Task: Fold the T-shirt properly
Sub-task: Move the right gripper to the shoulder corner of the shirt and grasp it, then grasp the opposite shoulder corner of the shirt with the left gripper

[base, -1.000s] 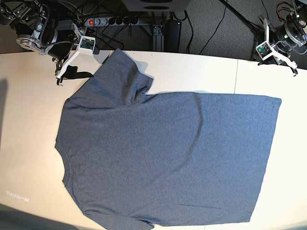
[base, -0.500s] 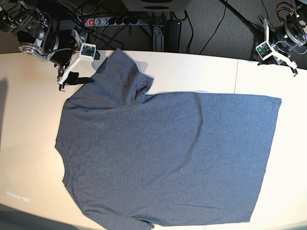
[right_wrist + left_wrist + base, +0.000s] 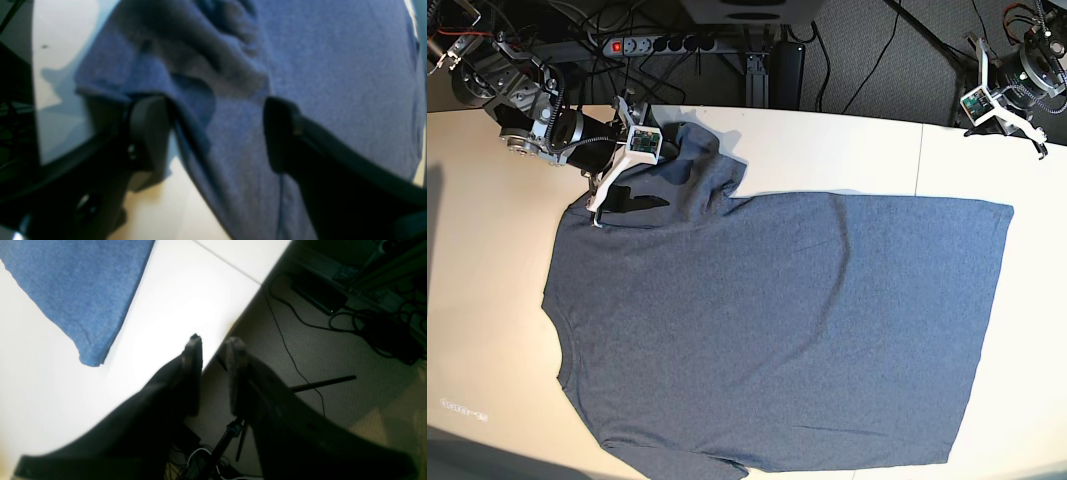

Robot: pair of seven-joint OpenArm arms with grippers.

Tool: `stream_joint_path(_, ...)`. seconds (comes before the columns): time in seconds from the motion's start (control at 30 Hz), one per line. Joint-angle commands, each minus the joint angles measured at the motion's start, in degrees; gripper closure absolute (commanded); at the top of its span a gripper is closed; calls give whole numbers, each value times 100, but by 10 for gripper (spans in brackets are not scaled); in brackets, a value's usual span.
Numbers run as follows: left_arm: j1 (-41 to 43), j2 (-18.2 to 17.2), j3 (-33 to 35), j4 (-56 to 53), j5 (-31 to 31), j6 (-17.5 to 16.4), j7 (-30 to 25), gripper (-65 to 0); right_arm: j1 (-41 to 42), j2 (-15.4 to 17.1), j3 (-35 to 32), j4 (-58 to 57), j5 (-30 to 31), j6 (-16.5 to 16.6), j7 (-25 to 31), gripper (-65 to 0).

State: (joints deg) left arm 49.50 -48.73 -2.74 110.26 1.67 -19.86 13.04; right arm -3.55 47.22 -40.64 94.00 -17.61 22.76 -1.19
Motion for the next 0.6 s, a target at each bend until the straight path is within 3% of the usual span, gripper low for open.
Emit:
stream_joint_path(0.0, -2, -92, -50, 81, -13, 127, -105, -166, 28, 63, -61, -164, -339, 146, -612, -445)
stream_joint_path(0.33, -334, -422, -50, 81, -22, 243, -122, -166, 420, -138, -111, -723, -369, 151, -566, -428)
stream_joint_path(0.47, -531, -533, -50, 81, -105, 251, -122, -166, 417, -201, -111, -791, -579, 151, -481, -181)
stream_joint_path(0.57, -616, -546, -48, 79, -136, 249, -122, -166, 415, -201, -111, -791, -579, 149, -481, -49)
